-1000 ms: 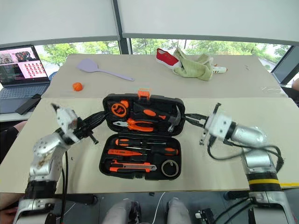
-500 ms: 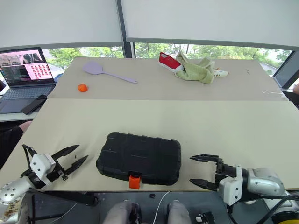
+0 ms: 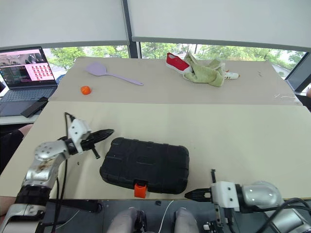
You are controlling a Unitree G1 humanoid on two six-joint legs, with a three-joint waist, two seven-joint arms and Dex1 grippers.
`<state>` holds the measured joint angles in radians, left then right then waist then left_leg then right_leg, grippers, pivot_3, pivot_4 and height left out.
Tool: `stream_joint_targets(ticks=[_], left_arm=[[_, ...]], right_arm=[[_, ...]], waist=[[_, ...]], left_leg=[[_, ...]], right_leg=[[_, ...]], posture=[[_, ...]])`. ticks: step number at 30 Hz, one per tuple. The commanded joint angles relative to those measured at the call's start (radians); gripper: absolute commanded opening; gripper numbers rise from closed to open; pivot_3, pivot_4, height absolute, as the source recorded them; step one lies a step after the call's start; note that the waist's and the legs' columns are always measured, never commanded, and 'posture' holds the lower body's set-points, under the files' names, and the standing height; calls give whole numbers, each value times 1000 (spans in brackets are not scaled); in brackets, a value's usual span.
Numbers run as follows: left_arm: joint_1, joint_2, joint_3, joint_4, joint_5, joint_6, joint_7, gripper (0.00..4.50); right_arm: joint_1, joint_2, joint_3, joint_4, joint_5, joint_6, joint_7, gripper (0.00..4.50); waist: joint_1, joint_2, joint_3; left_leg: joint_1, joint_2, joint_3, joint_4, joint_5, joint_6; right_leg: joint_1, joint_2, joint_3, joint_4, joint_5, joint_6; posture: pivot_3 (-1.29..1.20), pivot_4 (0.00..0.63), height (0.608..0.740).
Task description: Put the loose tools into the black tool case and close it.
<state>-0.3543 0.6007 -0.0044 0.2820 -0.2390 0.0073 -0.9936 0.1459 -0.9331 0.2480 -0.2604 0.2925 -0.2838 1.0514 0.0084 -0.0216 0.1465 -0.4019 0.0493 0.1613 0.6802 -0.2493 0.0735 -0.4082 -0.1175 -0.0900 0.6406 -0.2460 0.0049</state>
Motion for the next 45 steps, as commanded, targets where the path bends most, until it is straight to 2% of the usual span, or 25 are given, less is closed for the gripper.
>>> stream_joint_targets(ticks=[1, 8, 13, 18, 22, 26, 30, 34, 36, 39, 45], left_arm=[[-18, 25, -16, 13, -8, 35, -68, 0], [37, 34, 3, -54, -42, 101, -101, 0], [76, -32, 88, -155, -130, 220, 18, 0], [75, -6, 167, -190, -151, 265, 80, 0], [-61, 55, 233, -300, -418, 595, 17, 0], [-129, 112, 57, -405, -424, 688, -123, 0], [-182, 38, -119, -418, -330, 627, -148, 0], [-225, -72, -317, -266, -80, 513, -28, 0], [-218, -93, -360, -255, -37, 536, -1, 0], [-190, -96, -400, -300, -48, 641, -12, 0], [-123, -132, -398, -326, -42, 711, 57, 0]], right_arm=[[-102, 93, -8, 10, -76, 54, -90, 63], [-281, 174, -76, 107, -135, 112, -141, 63], [-395, 241, -83, 305, -182, 75, -167, 63], [-434, 259, -101, 404, -190, 50, -148, 63], [-392, 242, -150, 393, -129, 87, -117, 63], [-306, 220, -178, 328, -76, 141, -77, 63], [-228, 215, -190, 240, -35, 180, -54, 63], [-171, 243, -195, 105, 35, 235, -54, 63], [-150, 247, -185, 67, 24, 254, -65, 63], [-128, 259, -176, 28, 11, 272, -84, 63], [-124, 294, -121, 17, -39, 272, -107, 63]], waist=[[-6, -1, 0], [-6, -2, 1], [-3, -3, 2], [-5, -3, 2], [-2, -7, 4], [1, -6, 3], [1, -5, 3], [-1, -6, 3], [2, -4, 3], [3, -3, 1], [6, 2, -10]], left_leg=[[-1, 0, 0, 0, 0, -1], [-9, 0, 2, 1, 7, -9], [-10, 0, 2, 1, 7, -9], [-10, 0, 2, 2, 8, -9], [-12, 1, 1, 2, 9, -10], [-12, -1, 0, 3, 9, -9], [-9, -2, 1, 2, 9, -9], [-9, -1, 1, 2, 9, -10], [-7, -1, 1, 2, 9, -10], [0, -1, 1, 1, 7, -7], [4, -1, 0, 0, 2, 0]], right_leg=[[-1, 2, 0, 0, 0, 0], [-12, 3, 3, 5, 1, -2], [-12, 3, 3, 5, 1, -2], [-12, 3, 3, 6, 1, -2], [-13, 3, 2, 7, 1, -2], [-11, 2, 1, 6, 1, -1], [-9, 3, 3, 6, 0, 1], [-10, 5, 5, 6, 1, 0], [-8, 5, 6, 6, 1, 0], [-1, 5, 7, 5, 0, 0], [4, 3, 7, 2, 0, 1]], posture=[[0, 150, 740], [0, 150, 740], [0, 150, 740], [0, 150, 740], [0, 150, 740], [0, 150, 740], [0, 150, 740], [0, 150, 740], [0, 150, 740], [0, 150, 740], [0, 150, 740]])
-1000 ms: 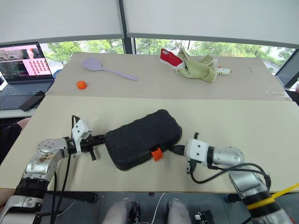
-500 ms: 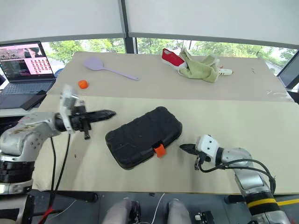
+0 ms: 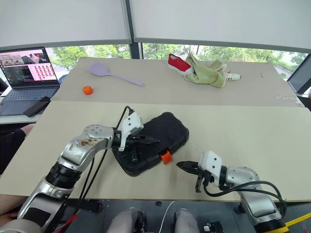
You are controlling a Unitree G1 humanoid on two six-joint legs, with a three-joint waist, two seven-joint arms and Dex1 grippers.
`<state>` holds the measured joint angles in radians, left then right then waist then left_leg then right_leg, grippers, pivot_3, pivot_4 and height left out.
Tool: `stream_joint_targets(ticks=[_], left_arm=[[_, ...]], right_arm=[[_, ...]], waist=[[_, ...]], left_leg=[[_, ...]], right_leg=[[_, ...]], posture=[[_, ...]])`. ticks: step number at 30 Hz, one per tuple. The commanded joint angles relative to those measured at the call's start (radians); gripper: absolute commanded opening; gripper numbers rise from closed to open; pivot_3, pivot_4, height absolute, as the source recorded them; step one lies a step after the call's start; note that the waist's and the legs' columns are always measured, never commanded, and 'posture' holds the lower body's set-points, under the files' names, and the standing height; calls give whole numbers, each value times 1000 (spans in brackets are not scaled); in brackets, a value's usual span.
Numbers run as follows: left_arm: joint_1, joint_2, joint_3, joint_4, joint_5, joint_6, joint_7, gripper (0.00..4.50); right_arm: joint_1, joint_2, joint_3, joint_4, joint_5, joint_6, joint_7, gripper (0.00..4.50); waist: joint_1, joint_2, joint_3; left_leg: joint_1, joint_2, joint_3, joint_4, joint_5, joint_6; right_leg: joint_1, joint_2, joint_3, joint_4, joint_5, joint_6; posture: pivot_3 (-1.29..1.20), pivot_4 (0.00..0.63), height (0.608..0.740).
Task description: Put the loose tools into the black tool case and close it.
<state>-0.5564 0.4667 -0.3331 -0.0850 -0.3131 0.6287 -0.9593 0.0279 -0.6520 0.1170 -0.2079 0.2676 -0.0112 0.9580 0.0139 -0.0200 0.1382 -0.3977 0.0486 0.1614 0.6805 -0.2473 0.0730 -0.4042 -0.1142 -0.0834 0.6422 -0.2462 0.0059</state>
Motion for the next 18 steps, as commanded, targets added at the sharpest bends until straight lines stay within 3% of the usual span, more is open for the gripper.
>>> stream_joint_targets(ticks=[1, 18], left_arm=[[86, 4, -65, 34, 29, 97, 26, 0], [117, 20, -22, 24, 27, 103, 55, 0]], right_arm=[[-14, 21, 15, -34, -18, 4, -19, 63], [-145, 173, 61, 115, -93, -88, -60, 63]], waist=[[0, 0, -3], [-7, 2, -8]], left_leg=[[1, 0, 0, 0, 0, 0], [3, 1, 0, -1, -1, 0]], right_leg=[[0, 0, 0, 0, 0, 0], [0, 1, 3, 0, 0, -1]], posture=[[0, 150, 740], [0, 150, 740]])
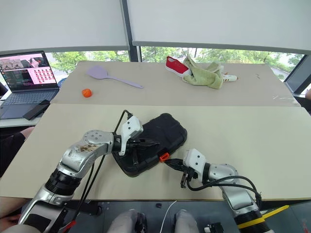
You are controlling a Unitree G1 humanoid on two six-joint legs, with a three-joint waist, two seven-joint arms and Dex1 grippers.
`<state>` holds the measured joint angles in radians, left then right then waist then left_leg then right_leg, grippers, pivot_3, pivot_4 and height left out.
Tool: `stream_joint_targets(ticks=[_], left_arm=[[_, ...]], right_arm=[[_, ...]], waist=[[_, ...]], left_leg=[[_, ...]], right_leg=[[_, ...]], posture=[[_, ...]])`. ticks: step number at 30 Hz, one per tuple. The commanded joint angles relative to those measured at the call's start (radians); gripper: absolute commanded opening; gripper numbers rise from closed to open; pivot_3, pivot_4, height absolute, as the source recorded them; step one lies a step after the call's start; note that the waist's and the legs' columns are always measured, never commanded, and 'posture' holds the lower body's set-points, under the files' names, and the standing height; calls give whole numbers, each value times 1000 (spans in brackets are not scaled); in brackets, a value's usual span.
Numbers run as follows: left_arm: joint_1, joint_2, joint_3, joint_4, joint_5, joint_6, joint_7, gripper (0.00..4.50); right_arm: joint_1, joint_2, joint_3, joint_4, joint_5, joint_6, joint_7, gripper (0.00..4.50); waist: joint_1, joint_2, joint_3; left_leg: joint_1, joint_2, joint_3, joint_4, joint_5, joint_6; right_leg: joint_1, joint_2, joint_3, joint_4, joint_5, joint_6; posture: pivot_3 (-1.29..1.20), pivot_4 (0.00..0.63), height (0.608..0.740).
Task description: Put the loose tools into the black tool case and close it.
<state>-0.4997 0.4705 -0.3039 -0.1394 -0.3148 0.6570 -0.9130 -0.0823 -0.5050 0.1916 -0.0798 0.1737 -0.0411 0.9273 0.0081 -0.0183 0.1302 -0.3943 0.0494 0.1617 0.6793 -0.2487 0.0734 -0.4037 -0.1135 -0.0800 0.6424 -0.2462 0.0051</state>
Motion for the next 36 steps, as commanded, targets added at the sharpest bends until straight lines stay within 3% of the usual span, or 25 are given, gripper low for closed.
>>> stream_joint_targets(ticks=[1, 17, 25, 29, 36], left_arm=[[62, 17, -48, 79, 27, 77, 9, 0], [48, -4, -44, 131, 33, 147, 40, 0], [42, -10, -40, 145, 30, 153, 40, 0], [39, -12, -41, 149, 33, 154, 37, 0], [41, -4, -39, 153, 36, 142, 29, 0]], right_arm=[[-39, 35, -18, -9, -2, -73, -36, 63], [-117, 95, -66, 13, 62, -97, -32, 63], [-125, 89, -47, 57, 10, -94, -42, 63], [-102, 50, -30, 31, 3, -27, -13, 63], [-52, 4, -109, -23, 74, -27, -12, 63]], waist=[[-3, 0, 0], [-20, 0, 0], [-13, 3, -2], [-13, 4, -6], [-8, 4, -6]], left_leg=[[0, 0, 0, 0, 0, 0], [3, 1, 0, -1, -2, -5], [8, 0, 0, -3, -5, -7], [9, 0, 0, -3, -5, -7], [9, 0, 0, -4, -6, -7]], right_leg=[[0, 0, 0, 0, 0, 0], [0, 0, 4, 1, 0, -1], [0, 0, 8, -1, 0, -1], [1, -1, 9, -1, 0, -1], [0, -3, 11, -3, 0, -2]], posture=[[0, 150, 740], [0, 150, 740], [0, 150, 740], [0, 150, 740], [0, 150, 740]])
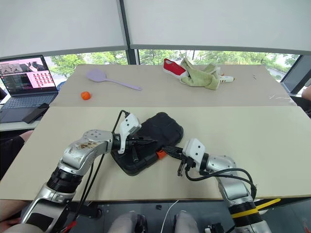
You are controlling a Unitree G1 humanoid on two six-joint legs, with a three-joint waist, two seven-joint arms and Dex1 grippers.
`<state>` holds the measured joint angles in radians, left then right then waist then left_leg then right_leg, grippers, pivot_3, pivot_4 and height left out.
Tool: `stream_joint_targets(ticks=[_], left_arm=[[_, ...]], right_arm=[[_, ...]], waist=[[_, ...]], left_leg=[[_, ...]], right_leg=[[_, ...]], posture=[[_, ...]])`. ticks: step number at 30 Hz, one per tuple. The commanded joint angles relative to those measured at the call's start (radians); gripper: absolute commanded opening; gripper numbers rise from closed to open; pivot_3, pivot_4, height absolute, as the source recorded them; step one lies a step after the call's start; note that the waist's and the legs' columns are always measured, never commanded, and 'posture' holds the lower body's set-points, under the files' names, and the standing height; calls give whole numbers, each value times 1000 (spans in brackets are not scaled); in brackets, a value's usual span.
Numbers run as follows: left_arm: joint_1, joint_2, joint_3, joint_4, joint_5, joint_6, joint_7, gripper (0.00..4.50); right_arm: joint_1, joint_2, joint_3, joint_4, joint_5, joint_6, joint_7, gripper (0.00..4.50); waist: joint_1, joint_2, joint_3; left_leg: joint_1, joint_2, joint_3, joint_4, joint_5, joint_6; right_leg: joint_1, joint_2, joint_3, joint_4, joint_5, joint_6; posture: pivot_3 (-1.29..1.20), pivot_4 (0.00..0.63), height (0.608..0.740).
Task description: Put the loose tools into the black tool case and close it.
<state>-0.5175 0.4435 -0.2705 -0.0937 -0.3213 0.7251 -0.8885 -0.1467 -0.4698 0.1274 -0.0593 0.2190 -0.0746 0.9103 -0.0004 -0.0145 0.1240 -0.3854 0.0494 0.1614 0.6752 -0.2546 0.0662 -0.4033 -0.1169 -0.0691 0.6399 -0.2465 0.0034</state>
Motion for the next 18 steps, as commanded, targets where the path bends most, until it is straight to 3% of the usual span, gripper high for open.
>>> stream_joint_targets(ticks=[1, 5, 18], left_arm=[[59, 23, -72, 108, 43, 72, 4, 0], [59, 23, -78, 112, 46, 63, -4, 0], [63, 40, -102, 114, 67, 27, -44, 0]], right_arm=[[20, -41, -42, -45, 27, 13, 10, 63], [34, -59, 1, -45, 9, 62, 22, 63], [-53, 38, 76, 59, -55, 15, -8, 63]], waist=[[1, 0, 0], [2, 0, 0], [0, 0, 0]], left_leg=[[0, 0, 0, 0, 0, 0], [0, 0, 0, -1, 0, 0], [0, 1, 0, -6, 0, -1]], right_leg=[[0, 0, 0, 0, 0, 0], [0, -1, 0, -1, -1, -1], [0, 1, 0, -9, 1, -3]], posture=[[0, 150, 740], [0, 150, 740], [0, 150, 740]])
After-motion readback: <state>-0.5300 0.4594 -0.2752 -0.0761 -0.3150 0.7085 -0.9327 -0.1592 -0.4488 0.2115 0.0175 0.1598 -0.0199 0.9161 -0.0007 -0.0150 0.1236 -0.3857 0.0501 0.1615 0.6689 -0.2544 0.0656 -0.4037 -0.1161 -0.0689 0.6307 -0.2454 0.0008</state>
